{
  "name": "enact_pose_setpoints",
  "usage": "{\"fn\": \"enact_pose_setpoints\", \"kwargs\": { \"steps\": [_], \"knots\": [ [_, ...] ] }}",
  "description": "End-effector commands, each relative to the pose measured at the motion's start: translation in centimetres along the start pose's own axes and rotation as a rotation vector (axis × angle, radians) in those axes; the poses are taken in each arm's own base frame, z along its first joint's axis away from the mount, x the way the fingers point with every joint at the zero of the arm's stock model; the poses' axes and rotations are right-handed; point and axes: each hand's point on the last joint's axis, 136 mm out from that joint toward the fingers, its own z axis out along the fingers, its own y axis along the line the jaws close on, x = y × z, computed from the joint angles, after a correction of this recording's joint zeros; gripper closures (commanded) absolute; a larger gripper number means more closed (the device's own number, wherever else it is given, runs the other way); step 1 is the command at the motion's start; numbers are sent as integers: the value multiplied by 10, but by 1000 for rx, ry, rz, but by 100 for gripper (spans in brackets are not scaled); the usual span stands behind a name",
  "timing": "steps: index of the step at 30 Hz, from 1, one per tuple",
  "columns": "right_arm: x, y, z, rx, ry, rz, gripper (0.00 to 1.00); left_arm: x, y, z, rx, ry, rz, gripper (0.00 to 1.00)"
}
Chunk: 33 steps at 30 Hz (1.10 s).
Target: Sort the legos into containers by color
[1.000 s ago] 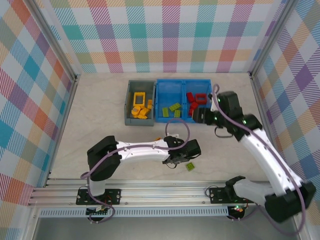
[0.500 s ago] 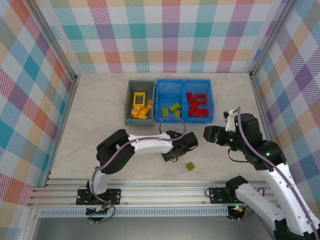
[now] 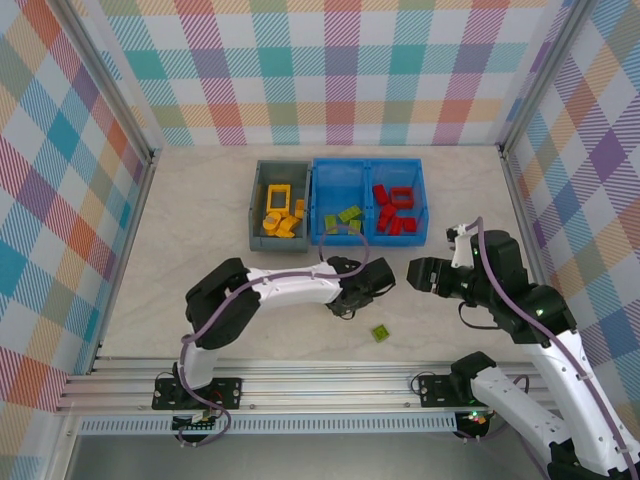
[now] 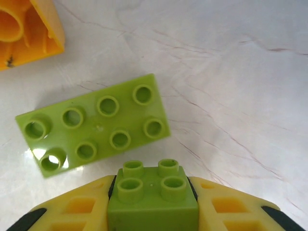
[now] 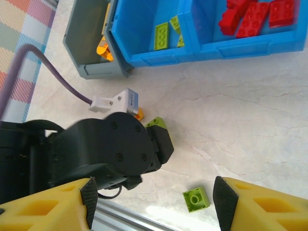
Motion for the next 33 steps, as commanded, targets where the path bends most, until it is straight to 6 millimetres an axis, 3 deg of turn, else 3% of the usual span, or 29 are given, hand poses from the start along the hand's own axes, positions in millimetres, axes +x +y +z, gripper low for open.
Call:
{"fn": "enact_pose_setpoints", "kwargs": {
  "steps": [1,4,6,11,19,26,33],
  "knots": [
    [-7,29,-11,-135,-29,-58,34,-29,-10,-55,100,-63,34,65],
    [-8,41,-13,-179,-38,-92,34,-65,-14,-78,131,-104,52,66],
    [-8,44,-8,-178,-38,-105,34,-90,-16,-81,131,-109,63,66],
    [-6,55,9,-176,-37,-130,35,-160,-25,-67,124,-163,93,66],
    [0,74,28,-176,-36,-183,35,-236,-51,-22,69,-245,105,66],
    [9,98,42,-219,-39,-246,35,-280,-73,14,59,-352,81,65],
    [16,101,45,-212,-16,-260,35,-294,-73,54,37,-338,51,56]
  ]
}}
